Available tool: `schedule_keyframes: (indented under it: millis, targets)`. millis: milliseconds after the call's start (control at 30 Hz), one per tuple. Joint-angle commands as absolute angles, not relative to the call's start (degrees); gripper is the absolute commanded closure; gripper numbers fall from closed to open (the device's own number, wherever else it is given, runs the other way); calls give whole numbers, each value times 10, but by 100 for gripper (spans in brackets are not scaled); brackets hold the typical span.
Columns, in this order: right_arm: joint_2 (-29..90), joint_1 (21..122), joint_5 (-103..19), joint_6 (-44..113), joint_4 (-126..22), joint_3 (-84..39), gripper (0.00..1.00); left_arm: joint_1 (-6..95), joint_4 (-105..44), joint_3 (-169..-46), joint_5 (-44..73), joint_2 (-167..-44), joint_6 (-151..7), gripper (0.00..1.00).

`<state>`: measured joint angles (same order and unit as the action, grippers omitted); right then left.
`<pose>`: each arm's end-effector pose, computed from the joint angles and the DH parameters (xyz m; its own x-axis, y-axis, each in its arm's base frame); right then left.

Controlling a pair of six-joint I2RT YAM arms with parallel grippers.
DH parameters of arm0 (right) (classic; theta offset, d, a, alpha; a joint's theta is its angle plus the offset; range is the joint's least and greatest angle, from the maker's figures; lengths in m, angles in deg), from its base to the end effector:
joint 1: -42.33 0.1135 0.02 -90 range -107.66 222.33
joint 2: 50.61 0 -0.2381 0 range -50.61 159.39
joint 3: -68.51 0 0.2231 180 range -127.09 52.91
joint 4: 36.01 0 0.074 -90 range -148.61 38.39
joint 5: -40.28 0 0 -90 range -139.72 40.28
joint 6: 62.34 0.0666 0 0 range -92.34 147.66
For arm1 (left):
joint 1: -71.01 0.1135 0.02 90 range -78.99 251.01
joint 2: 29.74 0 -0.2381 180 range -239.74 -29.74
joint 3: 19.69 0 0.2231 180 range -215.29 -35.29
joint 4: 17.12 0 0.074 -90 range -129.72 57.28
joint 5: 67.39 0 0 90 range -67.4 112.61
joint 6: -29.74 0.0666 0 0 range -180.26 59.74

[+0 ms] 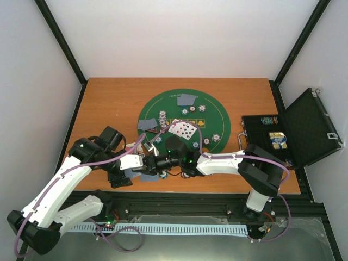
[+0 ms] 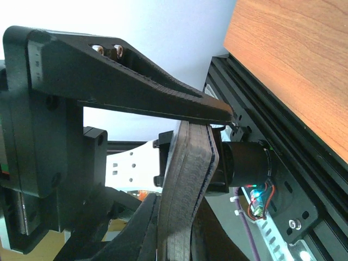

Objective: Distribute texas hold em gaming equipment

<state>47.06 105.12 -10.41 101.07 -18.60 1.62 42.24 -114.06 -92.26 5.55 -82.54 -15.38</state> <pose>0.1296 0.3444 0.2063 -0.9597 -0.2450 -0.1374 -0.1756 0.1416 0.9742 0.0928 -0.0732 0.2444 -0.2406 0.9017 -0.3592 0.9696 0.2404 -0.0460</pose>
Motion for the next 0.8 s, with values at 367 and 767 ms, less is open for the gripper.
schedule_keyframes:
  millis: [367,767]
  targets:
    - [505,1056,-125,1014,-167,23,97,422,-1142,-937,47,-812,-134,31]
    - [506,1054,-147,1002,-226,17,97,422,-1144,-961,43,-816,-147,35]
